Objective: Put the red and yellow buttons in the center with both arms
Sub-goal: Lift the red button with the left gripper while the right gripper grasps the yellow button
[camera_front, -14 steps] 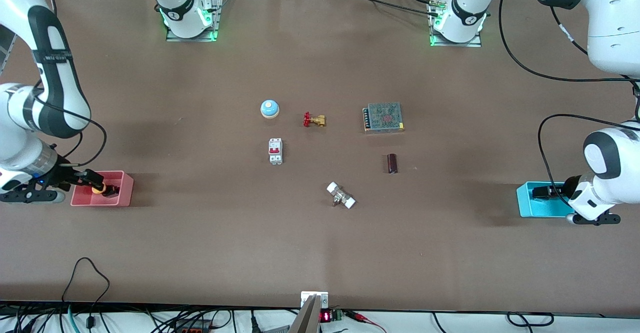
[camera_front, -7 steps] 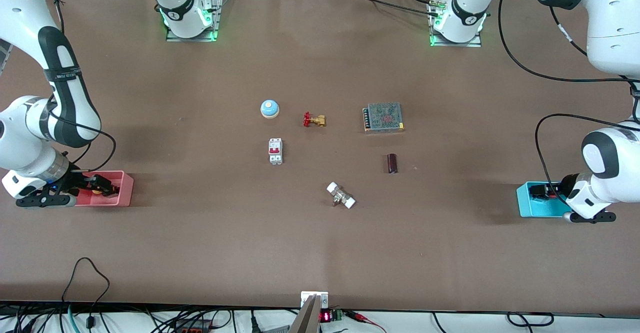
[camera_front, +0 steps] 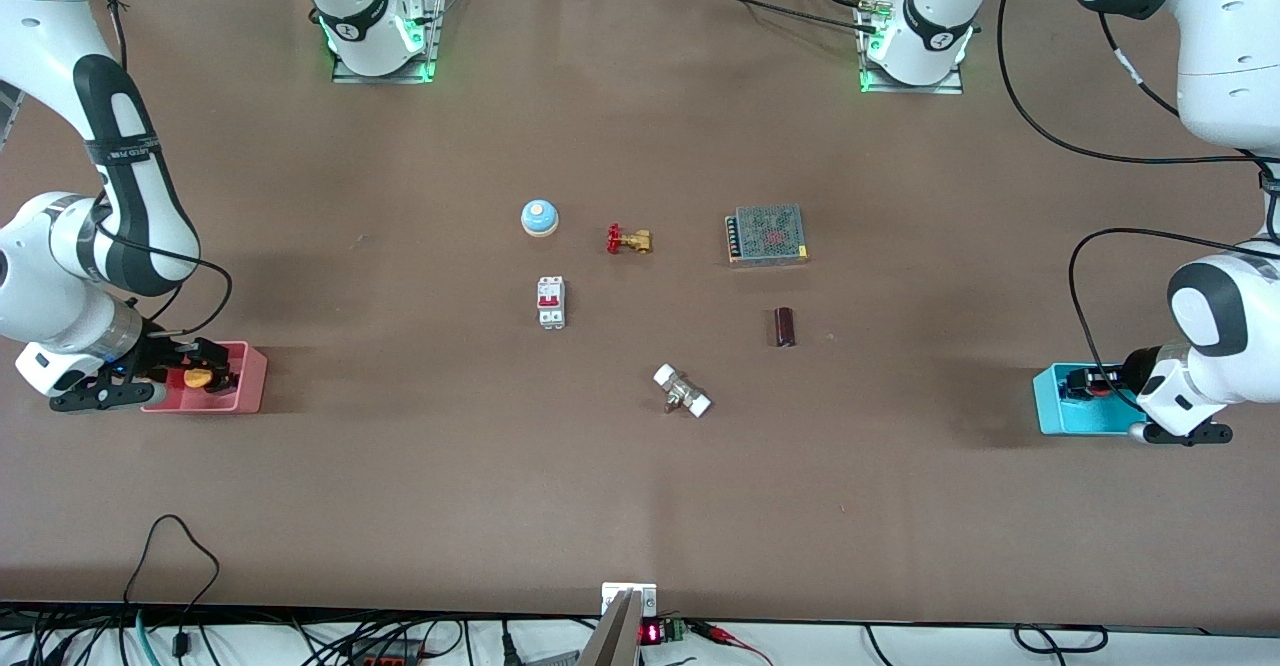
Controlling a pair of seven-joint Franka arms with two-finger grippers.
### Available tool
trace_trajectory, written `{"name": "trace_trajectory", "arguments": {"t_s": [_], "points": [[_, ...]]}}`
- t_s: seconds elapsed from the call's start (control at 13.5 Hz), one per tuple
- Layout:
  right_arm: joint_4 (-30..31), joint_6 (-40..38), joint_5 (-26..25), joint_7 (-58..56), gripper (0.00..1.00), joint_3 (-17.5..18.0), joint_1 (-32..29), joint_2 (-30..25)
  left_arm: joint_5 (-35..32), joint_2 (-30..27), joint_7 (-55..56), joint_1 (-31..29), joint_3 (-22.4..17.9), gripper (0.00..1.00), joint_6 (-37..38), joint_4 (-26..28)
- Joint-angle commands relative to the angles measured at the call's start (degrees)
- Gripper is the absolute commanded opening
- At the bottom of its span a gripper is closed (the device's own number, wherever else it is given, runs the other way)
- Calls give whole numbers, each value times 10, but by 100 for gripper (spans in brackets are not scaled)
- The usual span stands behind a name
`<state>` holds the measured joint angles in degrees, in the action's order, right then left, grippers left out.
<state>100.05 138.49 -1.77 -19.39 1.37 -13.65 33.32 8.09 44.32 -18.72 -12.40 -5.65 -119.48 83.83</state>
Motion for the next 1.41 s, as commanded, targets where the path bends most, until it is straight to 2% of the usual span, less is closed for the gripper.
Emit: {"name": "trace_trajectory", "arguments": {"t_s": [0.0, 0.15, 0.44, 0.67, 0.81, 0.96, 1.11, 1.33], "points": [[-5, -9, 4, -14, 100, 8, -8, 4, 16, -3, -22, -3, -1, 31, -1, 1], [-6, -4, 4, -14, 100, 8, -8, 5, 13, -19, -22, -1, -3, 31, 6, 1], [-12, 1, 4, -15, 100, 8, -8, 17, 6, -104, -19, 13, -2, 30, 73, 2], [-13, 6, 2, -16, 100, 8, -9, 20, 4, -143, 1, 36, 2, 30, 163, 1], [-15, 10, 3, -24, 100, 8, -11, 23, 3, -158, 53, 65, 3, 29, 219, 13], [-19, 17, 4, -28, 100, 8, -13, 29, 4, -162, 73, 97, 4, 29, 214, 50], [-20, 22, 4, -28, 100, 8, -14, 32, 4, -171, 109, 129, 6, 29, 157, 100], [-19, 23, 4, -28, 89, 8, -14, 33, 8, -200, 153, 140, 20, 29, 99, 183]]}}
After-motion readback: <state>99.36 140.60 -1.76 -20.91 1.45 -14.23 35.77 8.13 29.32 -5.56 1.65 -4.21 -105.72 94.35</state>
